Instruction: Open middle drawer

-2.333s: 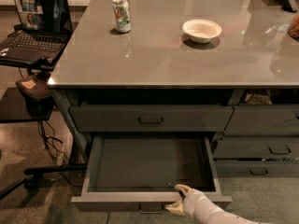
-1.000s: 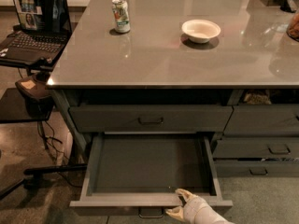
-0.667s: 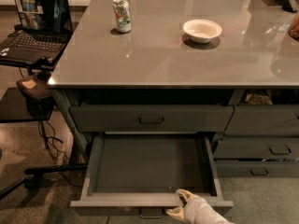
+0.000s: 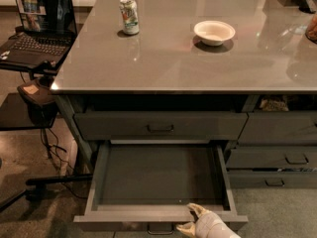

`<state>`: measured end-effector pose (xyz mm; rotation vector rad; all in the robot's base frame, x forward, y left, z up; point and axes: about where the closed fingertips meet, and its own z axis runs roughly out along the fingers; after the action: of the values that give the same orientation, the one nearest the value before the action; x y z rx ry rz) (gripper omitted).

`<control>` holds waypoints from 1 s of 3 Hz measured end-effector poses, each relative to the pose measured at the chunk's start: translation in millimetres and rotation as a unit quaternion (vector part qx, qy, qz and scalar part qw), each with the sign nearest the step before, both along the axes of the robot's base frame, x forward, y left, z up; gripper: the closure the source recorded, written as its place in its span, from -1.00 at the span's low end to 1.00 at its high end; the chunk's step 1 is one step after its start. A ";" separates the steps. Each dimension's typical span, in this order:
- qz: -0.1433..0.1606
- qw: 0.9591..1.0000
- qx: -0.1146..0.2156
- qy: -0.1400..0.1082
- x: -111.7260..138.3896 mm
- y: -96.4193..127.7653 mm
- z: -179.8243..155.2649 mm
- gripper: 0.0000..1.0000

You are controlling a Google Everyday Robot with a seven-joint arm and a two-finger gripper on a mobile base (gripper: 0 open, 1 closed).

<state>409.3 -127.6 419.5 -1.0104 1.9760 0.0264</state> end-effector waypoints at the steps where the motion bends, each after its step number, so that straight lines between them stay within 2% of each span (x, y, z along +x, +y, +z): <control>1: 0.000 1.000 0.000 0.000 0.0 0.0 0.0 0.62; 3: 0.000 1.000 0.000 0.000 0.0 0.0 0.0 -0.30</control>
Offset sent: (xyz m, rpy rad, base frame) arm 0.0000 0.0000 0.0000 0.0000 0.0000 0.0000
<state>409.3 -127.6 419.5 -1.0104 1.9759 0.0265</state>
